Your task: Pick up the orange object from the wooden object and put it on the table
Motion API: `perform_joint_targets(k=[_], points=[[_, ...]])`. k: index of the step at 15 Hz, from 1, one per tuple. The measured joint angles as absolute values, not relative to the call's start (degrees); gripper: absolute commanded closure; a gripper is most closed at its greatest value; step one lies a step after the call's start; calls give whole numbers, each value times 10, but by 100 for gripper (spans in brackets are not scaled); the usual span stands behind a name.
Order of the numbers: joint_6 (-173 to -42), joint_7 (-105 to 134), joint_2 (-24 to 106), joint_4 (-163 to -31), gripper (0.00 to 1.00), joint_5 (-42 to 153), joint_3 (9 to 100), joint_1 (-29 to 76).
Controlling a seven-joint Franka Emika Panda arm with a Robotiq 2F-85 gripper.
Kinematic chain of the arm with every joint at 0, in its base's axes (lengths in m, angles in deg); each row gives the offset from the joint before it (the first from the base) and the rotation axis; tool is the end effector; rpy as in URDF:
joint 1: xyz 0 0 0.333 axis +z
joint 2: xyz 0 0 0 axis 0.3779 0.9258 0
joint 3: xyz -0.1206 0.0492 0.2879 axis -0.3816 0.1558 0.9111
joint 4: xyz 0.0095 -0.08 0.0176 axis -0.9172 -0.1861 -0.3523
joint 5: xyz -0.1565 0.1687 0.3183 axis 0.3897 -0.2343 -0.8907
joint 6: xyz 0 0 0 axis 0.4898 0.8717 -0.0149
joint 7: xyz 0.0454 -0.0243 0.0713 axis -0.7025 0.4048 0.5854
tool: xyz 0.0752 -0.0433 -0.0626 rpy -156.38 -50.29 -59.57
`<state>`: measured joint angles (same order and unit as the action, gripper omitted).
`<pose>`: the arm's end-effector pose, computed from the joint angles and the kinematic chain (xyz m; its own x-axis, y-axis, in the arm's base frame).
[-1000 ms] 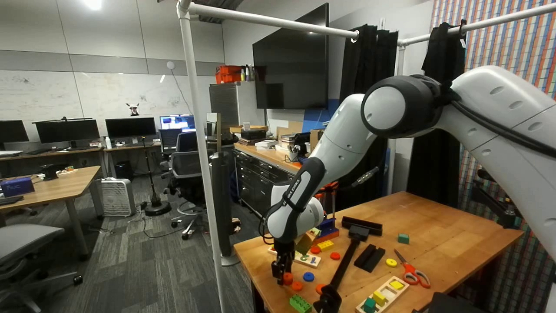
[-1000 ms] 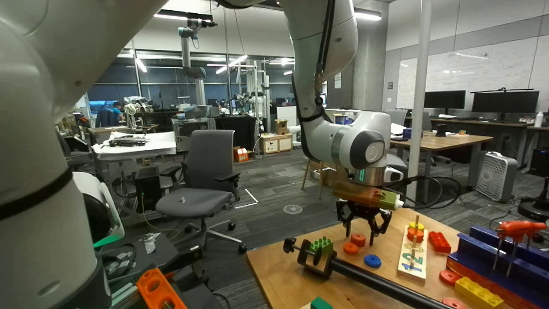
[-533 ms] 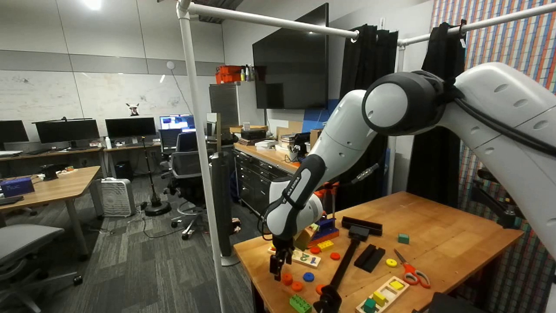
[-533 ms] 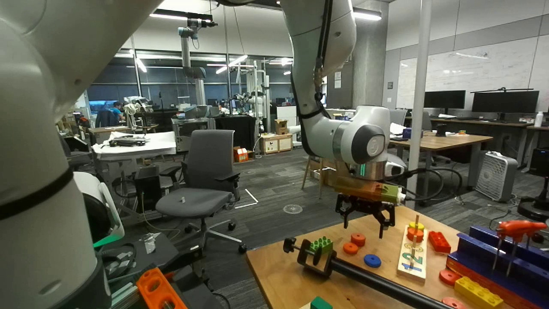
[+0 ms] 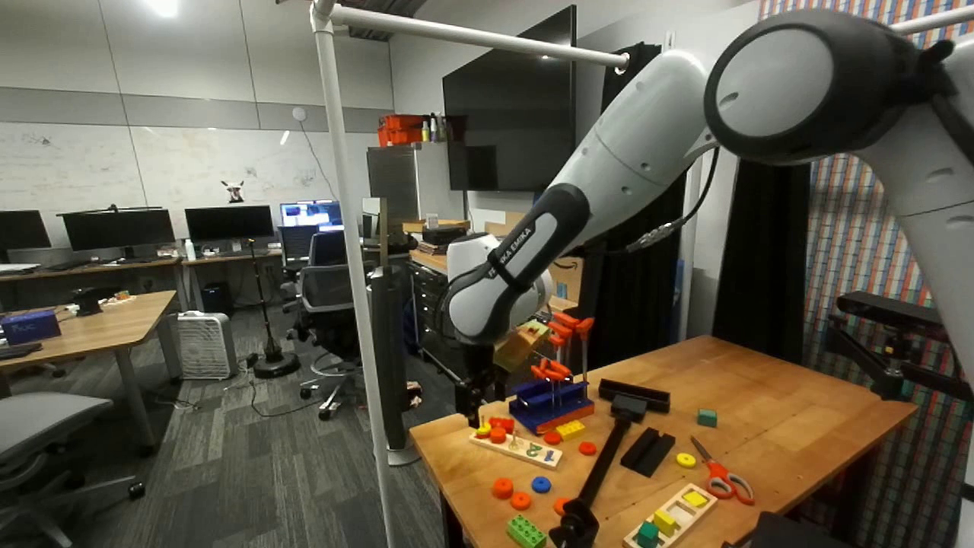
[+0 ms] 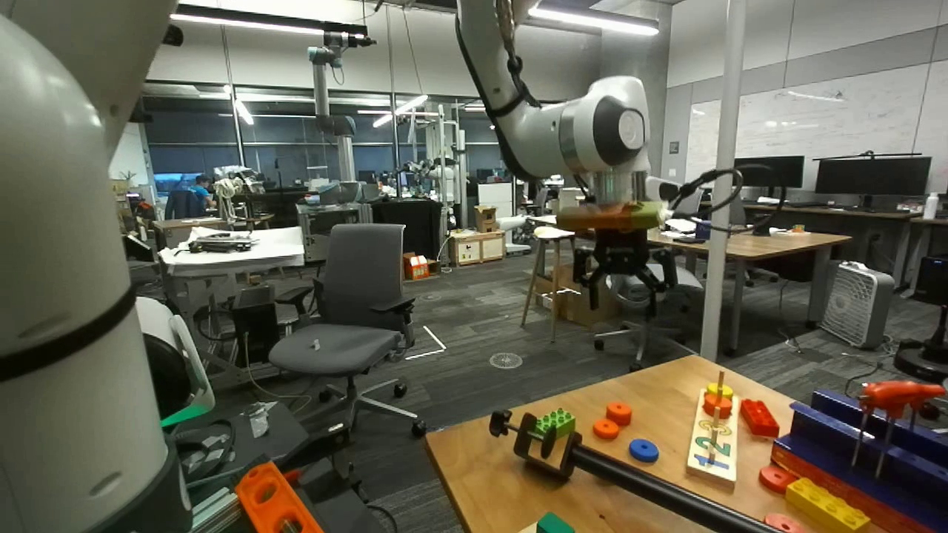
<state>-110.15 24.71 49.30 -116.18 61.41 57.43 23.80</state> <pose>0.6219 0.0025 0.2575 0.9781 0.2083 -0.0031 0.2073 -0.9716 0.1145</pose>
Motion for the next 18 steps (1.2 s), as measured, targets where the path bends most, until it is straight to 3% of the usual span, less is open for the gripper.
perform_joint_targets(k=[11,18], points=[[-993,86,167,-1333,0,637,553,219],[-940,130,64,-1417,0,596,550,194]])
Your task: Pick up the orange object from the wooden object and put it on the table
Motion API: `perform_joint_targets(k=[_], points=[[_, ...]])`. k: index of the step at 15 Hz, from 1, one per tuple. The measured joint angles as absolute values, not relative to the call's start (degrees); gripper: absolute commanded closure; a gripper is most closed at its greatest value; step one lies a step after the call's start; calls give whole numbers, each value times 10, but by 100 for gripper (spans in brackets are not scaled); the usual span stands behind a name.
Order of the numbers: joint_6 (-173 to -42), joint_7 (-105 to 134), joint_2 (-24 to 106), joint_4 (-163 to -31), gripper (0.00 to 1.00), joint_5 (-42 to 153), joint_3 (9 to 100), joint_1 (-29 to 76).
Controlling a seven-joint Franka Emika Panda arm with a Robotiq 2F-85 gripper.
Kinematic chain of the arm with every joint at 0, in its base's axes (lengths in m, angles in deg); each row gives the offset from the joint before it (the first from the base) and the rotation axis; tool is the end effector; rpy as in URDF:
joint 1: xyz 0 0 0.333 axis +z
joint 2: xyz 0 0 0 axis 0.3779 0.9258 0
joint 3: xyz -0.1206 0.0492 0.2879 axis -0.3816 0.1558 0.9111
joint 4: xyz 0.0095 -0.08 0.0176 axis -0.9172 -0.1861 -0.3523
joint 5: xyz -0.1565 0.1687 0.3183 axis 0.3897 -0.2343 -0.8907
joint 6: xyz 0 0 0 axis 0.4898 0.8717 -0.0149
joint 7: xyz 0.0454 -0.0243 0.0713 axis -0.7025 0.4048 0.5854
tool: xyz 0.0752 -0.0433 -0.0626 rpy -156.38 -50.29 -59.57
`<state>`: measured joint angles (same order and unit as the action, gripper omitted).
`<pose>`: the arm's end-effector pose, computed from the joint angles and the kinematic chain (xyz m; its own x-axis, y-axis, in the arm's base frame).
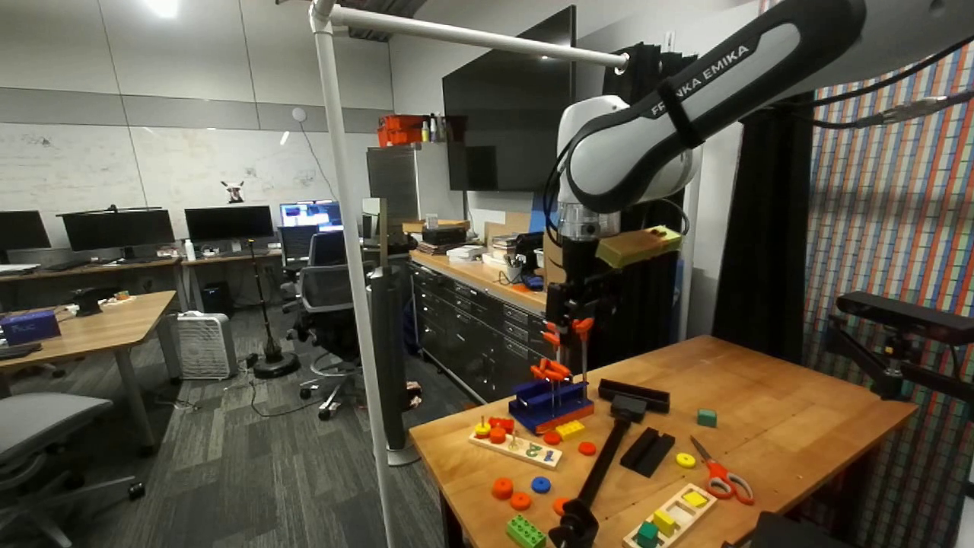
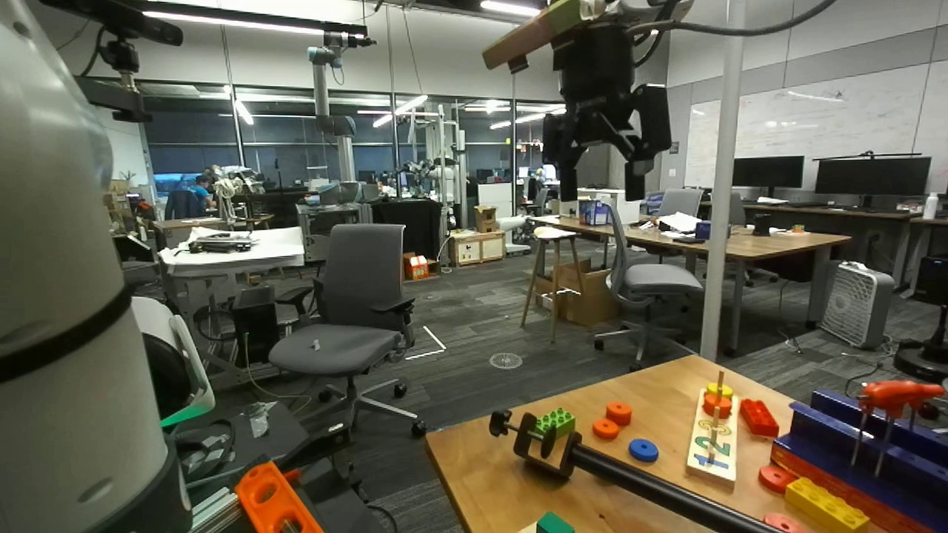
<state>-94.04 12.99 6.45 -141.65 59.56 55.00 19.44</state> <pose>0.4456 -0.0571 0.4406 0.9860 -0.1609 0.0431 -0.1640 -0.9832 0.0805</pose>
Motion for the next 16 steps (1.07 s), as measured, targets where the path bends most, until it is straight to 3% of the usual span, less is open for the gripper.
perform_joint_targets(k=[16], points=[[-902,259,-42,-1495,0,534,551,216]])
